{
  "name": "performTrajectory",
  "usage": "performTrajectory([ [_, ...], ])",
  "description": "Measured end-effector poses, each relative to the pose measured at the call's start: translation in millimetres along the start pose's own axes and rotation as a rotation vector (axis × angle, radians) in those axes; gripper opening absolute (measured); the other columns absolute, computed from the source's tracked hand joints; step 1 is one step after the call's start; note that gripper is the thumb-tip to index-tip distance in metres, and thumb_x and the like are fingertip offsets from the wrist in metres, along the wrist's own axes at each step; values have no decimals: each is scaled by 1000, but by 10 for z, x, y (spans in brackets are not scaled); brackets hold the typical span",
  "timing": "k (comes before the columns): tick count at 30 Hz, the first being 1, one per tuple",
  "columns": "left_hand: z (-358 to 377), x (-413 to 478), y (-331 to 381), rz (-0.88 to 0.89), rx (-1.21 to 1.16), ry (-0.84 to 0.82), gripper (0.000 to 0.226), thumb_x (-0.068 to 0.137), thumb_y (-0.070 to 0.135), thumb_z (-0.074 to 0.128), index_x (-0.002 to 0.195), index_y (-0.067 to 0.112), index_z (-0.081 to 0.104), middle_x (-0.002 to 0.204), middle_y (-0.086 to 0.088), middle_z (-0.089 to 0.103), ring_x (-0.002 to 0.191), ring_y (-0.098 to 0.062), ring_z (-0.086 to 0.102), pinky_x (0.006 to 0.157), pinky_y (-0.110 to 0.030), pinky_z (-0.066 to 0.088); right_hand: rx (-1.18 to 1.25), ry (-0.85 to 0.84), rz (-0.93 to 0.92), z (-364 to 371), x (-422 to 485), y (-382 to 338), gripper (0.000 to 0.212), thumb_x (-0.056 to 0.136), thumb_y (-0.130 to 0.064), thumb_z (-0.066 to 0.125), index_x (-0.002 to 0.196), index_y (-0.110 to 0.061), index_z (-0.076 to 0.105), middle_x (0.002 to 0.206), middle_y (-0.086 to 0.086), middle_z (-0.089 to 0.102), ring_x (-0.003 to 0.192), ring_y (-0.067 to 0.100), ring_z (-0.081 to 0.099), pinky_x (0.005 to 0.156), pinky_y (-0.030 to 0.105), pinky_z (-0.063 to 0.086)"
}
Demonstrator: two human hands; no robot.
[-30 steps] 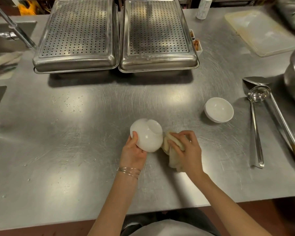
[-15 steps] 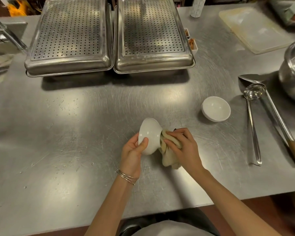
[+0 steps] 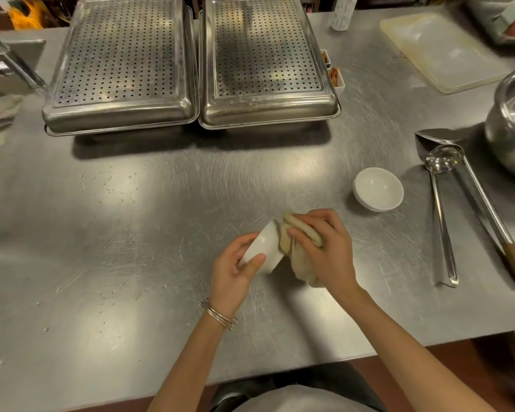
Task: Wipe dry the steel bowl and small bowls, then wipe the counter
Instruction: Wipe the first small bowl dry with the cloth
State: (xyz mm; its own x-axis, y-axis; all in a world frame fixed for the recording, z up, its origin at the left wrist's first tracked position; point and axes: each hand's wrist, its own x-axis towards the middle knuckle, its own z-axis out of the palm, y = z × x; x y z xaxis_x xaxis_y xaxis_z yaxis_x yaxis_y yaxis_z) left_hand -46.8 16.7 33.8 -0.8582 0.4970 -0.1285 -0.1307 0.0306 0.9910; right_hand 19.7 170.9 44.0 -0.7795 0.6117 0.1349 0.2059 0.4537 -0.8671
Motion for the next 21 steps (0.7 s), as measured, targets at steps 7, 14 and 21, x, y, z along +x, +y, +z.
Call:
performTrajectory([
  [7,-177,-15,1,53,20,-91,35,70,27,69,105,26,61,101,22,68,94,-1,62,75,-16,50,-488,-378,164,-57,-44,586,23,87,-40,59,103,-27,70,105,-4,57,98,21,56,81,26,43],
  [14,-166,164,243,368,391,-394,25,78,32,61,103,35,62,98,21,65,97,4,56,86,-11,40,204,-392,547,-459,134,-89,38,92,-49,43,110,-21,63,95,3,68,83,18,67,69,27,55],
  [21,176,321,135,652,609,-492,16,76,32,66,90,25,69,89,8,68,95,-2,51,95,-13,31,99,-359,565,-782,78,15,33,87,-4,51,117,-15,59,101,8,66,77,16,65,55,18,52],
])
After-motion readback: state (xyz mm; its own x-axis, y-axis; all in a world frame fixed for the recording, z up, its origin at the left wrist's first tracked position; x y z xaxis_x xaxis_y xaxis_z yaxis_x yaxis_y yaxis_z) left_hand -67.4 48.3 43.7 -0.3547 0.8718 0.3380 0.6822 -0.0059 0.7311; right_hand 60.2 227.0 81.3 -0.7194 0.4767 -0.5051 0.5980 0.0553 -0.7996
